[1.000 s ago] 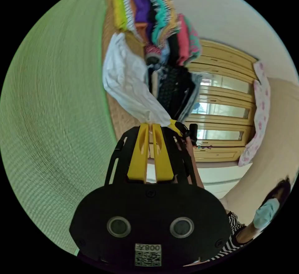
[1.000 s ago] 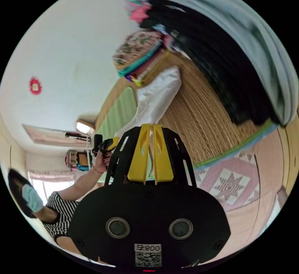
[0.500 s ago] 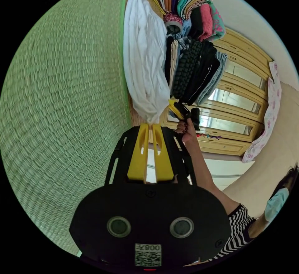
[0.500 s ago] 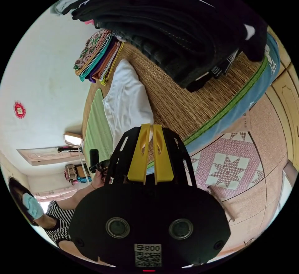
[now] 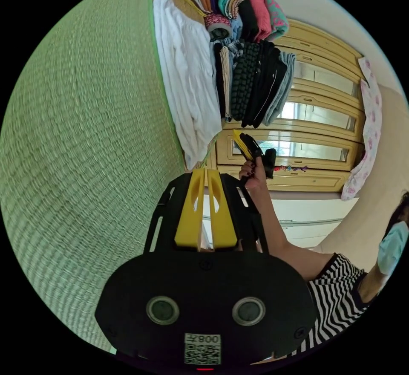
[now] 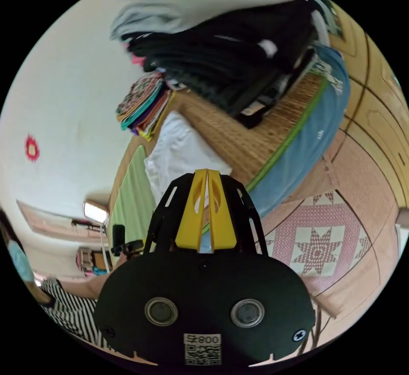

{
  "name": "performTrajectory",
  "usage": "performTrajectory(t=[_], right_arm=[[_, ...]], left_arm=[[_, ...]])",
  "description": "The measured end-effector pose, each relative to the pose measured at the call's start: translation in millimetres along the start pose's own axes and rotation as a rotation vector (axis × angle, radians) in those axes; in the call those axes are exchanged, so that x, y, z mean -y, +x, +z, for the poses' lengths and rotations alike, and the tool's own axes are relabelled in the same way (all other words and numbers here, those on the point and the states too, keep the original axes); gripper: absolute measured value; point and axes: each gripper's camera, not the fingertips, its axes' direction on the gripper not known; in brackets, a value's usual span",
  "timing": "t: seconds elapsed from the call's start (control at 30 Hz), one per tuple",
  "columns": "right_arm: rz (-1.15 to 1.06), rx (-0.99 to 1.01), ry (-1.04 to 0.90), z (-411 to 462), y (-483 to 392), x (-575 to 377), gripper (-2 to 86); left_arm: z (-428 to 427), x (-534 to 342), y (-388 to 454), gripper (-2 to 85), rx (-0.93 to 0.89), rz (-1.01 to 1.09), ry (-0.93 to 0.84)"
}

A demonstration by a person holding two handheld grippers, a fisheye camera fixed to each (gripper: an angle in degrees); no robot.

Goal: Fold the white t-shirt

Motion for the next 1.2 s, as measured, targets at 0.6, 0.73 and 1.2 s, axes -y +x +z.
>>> performTrajectory(t=[0.6, 0.73, 1.2], right_arm=[[-0.306, -0.174, -0.025, 79, -132, -60, 0.4], [-0.388, -0.144, 0.043, 90, -171, -49, 1.3], [-0.533, -0.183, 0.187, 167, -300, 51, 8.6]], left_arm=[[-34, -30, 42, 0.2, 0.421, 0.349, -0.013], [-41, -48, 34, 0.2, 0.558, 0.377, -0.057], [-41, -95, 31, 0.3, 0.571, 0.485, -0.078]])
